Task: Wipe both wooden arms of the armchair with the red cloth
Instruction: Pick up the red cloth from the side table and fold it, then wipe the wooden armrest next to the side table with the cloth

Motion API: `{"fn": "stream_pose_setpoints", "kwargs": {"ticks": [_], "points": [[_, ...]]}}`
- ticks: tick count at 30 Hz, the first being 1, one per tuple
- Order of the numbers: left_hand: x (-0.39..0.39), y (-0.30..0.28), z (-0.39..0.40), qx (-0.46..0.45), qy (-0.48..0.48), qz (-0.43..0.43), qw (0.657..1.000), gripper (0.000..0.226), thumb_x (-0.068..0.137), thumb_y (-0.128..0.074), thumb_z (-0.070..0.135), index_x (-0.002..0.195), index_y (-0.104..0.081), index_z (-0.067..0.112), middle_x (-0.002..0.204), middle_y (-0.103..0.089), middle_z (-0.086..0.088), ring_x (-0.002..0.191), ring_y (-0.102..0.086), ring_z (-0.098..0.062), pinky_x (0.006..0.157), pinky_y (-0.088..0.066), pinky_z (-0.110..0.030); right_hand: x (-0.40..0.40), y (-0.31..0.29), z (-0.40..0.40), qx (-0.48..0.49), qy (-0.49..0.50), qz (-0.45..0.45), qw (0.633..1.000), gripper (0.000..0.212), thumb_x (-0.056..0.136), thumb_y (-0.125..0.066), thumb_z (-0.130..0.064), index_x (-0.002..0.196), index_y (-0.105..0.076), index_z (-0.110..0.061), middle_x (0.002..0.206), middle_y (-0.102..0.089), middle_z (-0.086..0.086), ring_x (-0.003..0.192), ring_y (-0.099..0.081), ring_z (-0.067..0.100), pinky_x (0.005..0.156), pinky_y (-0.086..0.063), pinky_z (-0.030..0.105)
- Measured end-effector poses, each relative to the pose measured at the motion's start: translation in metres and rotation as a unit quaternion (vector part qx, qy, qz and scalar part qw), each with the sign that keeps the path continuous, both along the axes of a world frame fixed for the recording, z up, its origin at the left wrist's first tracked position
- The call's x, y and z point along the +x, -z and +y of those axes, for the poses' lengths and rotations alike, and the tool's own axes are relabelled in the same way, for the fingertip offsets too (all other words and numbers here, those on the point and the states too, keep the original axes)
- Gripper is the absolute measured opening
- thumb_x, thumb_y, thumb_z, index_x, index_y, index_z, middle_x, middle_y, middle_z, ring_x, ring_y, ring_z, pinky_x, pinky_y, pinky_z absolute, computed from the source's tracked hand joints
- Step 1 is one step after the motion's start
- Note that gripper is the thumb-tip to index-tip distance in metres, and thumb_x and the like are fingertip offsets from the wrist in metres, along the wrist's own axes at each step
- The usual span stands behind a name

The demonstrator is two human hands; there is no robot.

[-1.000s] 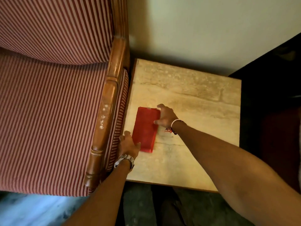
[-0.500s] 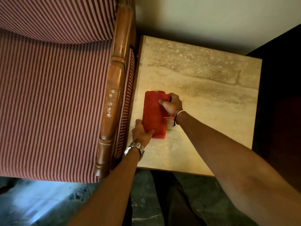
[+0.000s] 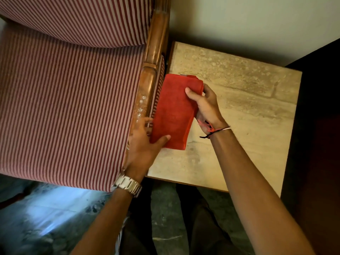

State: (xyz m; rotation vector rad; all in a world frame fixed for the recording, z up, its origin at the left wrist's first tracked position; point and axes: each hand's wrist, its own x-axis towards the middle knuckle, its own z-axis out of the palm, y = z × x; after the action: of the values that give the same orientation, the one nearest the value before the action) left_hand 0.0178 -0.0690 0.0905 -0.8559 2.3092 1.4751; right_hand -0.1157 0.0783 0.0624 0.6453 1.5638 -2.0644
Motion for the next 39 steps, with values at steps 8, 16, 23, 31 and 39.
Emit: {"fn": "stream_pose_setpoints", "kwargs": {"ticks": [8,16,23,31,39], "points": [[0.023,-0.013,-0.061,-0.06,-0.044,0.023,0.997,0.017,0.094,-0.066,0.034,0.1,-0.063,0.018,0.073,-0.063,0.01,0.059,-0.062,0.008,0.05,-0.047,-0.007,0.007,-0.021,-0.07,0.08,-0.072,0.087,0.99,0.022,0.093,-0.072,0.0,0.113,-0.067,-0.004,0.104,-0.073,0.009,0.097,-0.07,0.021,0.093,-0.062,0.041],[0.033,0.031,-0.097,-0.09,0.027,-0.014,0.996,0.036,0.094,-0.06,0.048,0.109,-0.059,0.016,0.099,-0.065,-0.006,0.084,-0.065,-0.022,0.069,-0.058,-0.038,0.042,-0.019,-0.099,0.506,-0.127,0.221,0.824,0.06,0.091,-0.074,-0.031,0.142,-0.051,-0.01,0.143,-0.054,0.012,0.134,-0.05,0.026,0.112,-0.044,0.034],[-0.009,0.095,-0.167,-0.331,0.184,0.066,0.923,0.054,0.104,-0.04,0.046,0.145,-0.046,0.012,0.145,-0.051,-0.016,0.123,-0.055,-0.03,0.099,-0.051,-0.05,0.102,0.008,-0.167,0.612,-0.223,0.284,0.704,0.067,0.106,-0.044,-0.041,0.163,-0.025,-0.011,0.172,-0.018,0.015,0.162,-0.014,0.031,0.132,-0.018,0.05],[-0.018,0.185,-0.251,-0.381,0.389,0.109,0.832,0.065,0.105,-0.042,0.039,0.159,-0.028,0.006,0.166,-0.02,-0.029,0.154,-0.023,-0.042,0.124,-0.025,-0.058,0.09,0.036,-0.188,0.709,-0.231,0.251,0.618,0.066,0.106,-0.038,-0.035,0.165,-0.017,-0.012,0.173,-0.01,0.02,0.162,-0.009,0.034,0.132,-0.017,0.051],[-0.013,0.222,-0.25,-0.431,0.34,0.17,0.819,0.063,0.107,-0.028,0.044,0.161,-0.024,0.012,0.166,-0.024,-0.024,0.154,-0.027,-0.038,0.124,-0.025,-0.052,-0.003,0.037,-0.192,0.736,-0.191,0.25,0.6,0.064,0.109,-0.02,-0.045,0.165,-0.016,-0.013,0.173,-0.011,0.018,0.163,-0.009,0.031,0.132,-0.016,0.044]]}}
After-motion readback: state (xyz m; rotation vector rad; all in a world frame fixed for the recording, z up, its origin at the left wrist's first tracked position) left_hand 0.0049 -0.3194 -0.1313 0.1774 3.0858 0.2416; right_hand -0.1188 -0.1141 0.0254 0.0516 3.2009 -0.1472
